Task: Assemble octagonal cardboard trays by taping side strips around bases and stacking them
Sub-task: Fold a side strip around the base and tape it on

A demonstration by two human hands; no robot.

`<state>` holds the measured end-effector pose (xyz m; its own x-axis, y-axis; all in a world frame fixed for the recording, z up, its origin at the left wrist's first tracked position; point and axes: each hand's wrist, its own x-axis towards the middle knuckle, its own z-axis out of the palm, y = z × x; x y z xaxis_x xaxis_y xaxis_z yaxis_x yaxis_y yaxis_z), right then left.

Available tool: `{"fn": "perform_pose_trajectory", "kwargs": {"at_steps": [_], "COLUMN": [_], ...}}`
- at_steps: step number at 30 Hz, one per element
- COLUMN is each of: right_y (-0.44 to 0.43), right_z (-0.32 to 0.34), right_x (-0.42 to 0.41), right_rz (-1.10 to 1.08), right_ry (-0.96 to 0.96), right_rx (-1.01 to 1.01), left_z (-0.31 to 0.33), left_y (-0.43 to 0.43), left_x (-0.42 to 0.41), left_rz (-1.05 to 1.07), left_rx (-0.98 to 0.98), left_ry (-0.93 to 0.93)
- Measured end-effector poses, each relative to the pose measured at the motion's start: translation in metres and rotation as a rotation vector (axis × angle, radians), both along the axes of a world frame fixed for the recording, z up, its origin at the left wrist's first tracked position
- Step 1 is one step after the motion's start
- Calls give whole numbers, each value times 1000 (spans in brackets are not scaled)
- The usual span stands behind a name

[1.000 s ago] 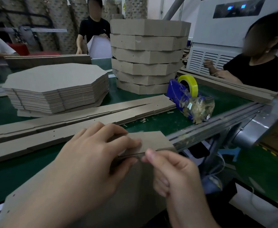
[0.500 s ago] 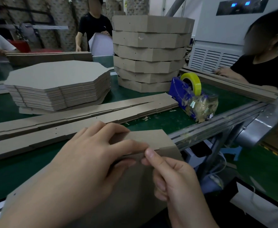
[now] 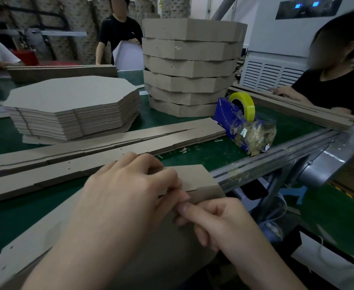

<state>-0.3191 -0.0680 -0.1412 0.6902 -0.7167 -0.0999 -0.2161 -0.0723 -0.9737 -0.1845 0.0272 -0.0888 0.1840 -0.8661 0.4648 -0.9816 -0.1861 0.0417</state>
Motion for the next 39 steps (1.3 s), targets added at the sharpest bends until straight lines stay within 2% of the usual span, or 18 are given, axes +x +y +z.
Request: {"fn": "perform_pose_trajectory", "kwargs": {"at_steps": [2, 5, 6, 9, 11, 14, 20, 26, 32, 35, 39], "right_y": [-5, -25, -32, -42, -37, -36, -64, -61, -46, -45, -43], "right_z": [-5, -16, -17, -25, -28, -31, -19, -19, -8, -3, -1], "right_x": [-4, -11, -11, -5, -1, -4, -22, -16, 1, 2, 1], "right_rz": [-124, -440, -443, -252, -199, -188, -177, -172, -91, -50, -30], "right_ry": [-70, -324, -311, -162, -181, -232, -283, -248, -264, -316, -329], "right_rx": [-109, -276, -327, -390, -417, -482, -307, -390, -376, -297, -291], "left_z": [-1, -3, -3, -2, 2, 8, 15, 2, 4, 2, 0], "left_y": [2, 8, 11, 16, 13, 7, 24, 31, 14, 13, 15], "left_x": [2, 4, 6, 4, -1, -11, -9, 0, -9, -6, -2], "left_rz": [-1, 37, 45, 27, 30, 26, -77, -85, -51, -51, -48], "left_rx": [-5, 33, 65, 108, 77, 86, -54, 57, 86, 77, 47], "left_ry": [-29, -65, -72, -78, -100, -83, 47, 184, 16, 24, 60]}}
